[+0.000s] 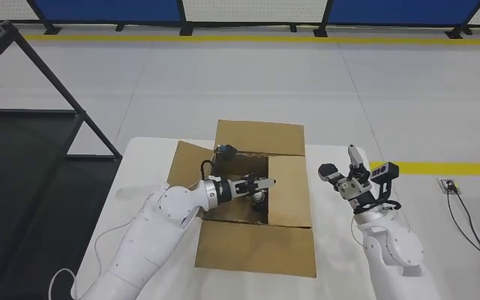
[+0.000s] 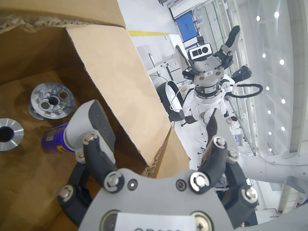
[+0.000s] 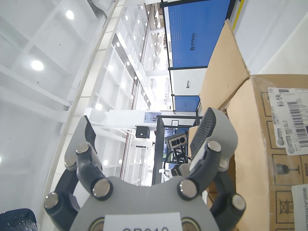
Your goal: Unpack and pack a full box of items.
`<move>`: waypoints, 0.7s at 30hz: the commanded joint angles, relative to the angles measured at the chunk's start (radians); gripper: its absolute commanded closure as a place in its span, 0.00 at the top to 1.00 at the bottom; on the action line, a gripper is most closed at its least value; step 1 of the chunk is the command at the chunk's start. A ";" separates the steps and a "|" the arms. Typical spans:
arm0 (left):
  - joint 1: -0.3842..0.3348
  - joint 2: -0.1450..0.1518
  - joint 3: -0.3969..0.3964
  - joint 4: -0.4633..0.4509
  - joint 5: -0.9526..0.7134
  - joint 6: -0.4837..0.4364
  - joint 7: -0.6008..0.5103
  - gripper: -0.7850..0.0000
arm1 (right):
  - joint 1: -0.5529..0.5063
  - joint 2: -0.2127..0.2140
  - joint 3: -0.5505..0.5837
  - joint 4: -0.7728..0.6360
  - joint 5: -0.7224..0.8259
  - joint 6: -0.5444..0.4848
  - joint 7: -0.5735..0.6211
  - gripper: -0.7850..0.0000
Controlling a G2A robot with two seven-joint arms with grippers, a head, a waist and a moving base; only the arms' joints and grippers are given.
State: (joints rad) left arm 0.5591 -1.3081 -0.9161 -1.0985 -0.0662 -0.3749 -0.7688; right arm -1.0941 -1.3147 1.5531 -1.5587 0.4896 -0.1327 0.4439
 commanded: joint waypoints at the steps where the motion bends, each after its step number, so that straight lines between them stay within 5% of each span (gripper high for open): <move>1: -0.004 -0.005 0.009 0.007 -0.010 0.010 -0.001 1.00 | -0.011 0.003 0.013 -0.007 -0.001 -0.016 0.018 1.00; 21: -0.118 -0.097 0.130 0.250 -0.106 -0.023 -0.021 1.00 | -0.127 0.037 0.130 -0.036 0.102 -0.145 0.324 1.00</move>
State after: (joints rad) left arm 0.4456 -1.3995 -0.7903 -0.8593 -0.1656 -0.3911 -0.7896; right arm -1.2218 -1.2788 1.6820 -1.5981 0.5933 -0.2783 0.7650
